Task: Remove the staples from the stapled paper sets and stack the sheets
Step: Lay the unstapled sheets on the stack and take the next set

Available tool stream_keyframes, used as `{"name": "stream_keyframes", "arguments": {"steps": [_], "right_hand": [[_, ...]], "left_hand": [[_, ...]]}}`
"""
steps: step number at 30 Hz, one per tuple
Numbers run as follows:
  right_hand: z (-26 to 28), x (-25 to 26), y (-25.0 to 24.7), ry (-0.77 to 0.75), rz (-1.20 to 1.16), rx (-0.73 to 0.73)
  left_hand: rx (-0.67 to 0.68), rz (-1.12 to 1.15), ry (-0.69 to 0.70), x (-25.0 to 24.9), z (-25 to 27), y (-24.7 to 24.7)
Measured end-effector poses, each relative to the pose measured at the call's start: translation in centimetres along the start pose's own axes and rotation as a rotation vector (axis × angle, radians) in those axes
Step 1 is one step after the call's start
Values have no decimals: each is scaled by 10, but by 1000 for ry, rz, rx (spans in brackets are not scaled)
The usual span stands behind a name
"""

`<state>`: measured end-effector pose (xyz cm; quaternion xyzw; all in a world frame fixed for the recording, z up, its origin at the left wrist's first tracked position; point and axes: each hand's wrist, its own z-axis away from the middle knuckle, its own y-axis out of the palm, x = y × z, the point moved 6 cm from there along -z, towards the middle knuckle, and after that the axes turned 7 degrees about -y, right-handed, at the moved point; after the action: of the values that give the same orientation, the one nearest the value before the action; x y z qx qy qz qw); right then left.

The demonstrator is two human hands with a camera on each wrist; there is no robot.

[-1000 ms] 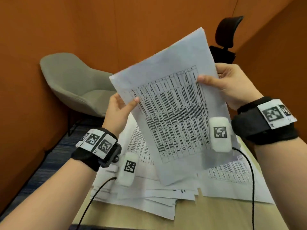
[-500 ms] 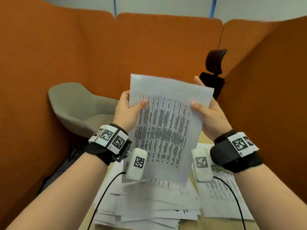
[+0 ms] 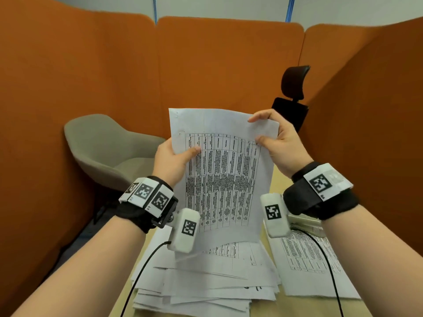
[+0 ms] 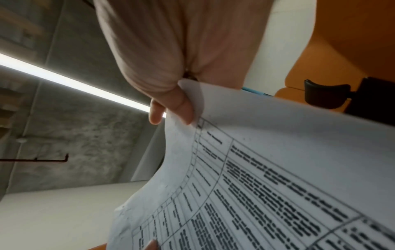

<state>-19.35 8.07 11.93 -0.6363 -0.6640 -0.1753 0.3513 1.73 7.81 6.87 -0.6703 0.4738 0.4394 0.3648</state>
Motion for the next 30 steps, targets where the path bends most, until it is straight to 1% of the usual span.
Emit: {"name": "stream_keyframes", "arguments": {"steps": [3, 5, 7, 10, 13, 16, 17, 19, 21, 22, 23, 24, 25, 26, 27, 28, 29, 30], "right_hand": [[-7, 16, -14, -94, 66, -79], [-6, 18, -18, -121, 92, -106], [1, 8, -14, -78, 121, -95], [10, -9, -7, 38, 146, -94], [0, 1, -13, 13, 195, -144], [-19, 5, -29, 1, 220, -196], [-24, -2, -33, 26, 261, -198], [-28, -25, -39, 103, 397, -190], [-24, -57, -43, 224, 510, -169], [-16, -76, -45, 317, 550, -142], [-5, -94, -46, 415, 596, -90], [10, -112, -49, 527, 679, 13], [27, -132, -53, 625, 812, 168], [47, -153, -59, 721, 964, 368], [69, -169, -61, 808, 1098, 605], [90, -185, -64, 863, 1196, 818], [108, -195, -67, 883, 1269, 984], [120, -203, -70, 912, 1291, 1054]], "left_hand": [[-15, 51, 58, -15, 0, -5], [-13, 70, 82, -18, 3, -4], [12, 41, 67, -9, 7, 1], [48, -49, -25, 11, 8, 10], [53, -121, -39, 9, 6, 12], [30, -79, -45, 1, -1, 12], [22, -78, -68, 6, -4, 13], [17, -105, -170, 26, -7, 19], [25, -160, -308, 55, -1, 27], [38, -197, -363, 69, 5, 31], [54, -249, -400, 83, 10, 34], [68, -306, -434, 95, 16, 37], [78, -353, -457, 104, 22, 39], [80, -379, -482, 113, 27, 39], [79, -390, -491, 119, 31, 39], [75, -396, -498, 125, 32, 39], [72, -405, -497, 130, 33, 39], [71, -414, -499, 133, 34, 40]]}}
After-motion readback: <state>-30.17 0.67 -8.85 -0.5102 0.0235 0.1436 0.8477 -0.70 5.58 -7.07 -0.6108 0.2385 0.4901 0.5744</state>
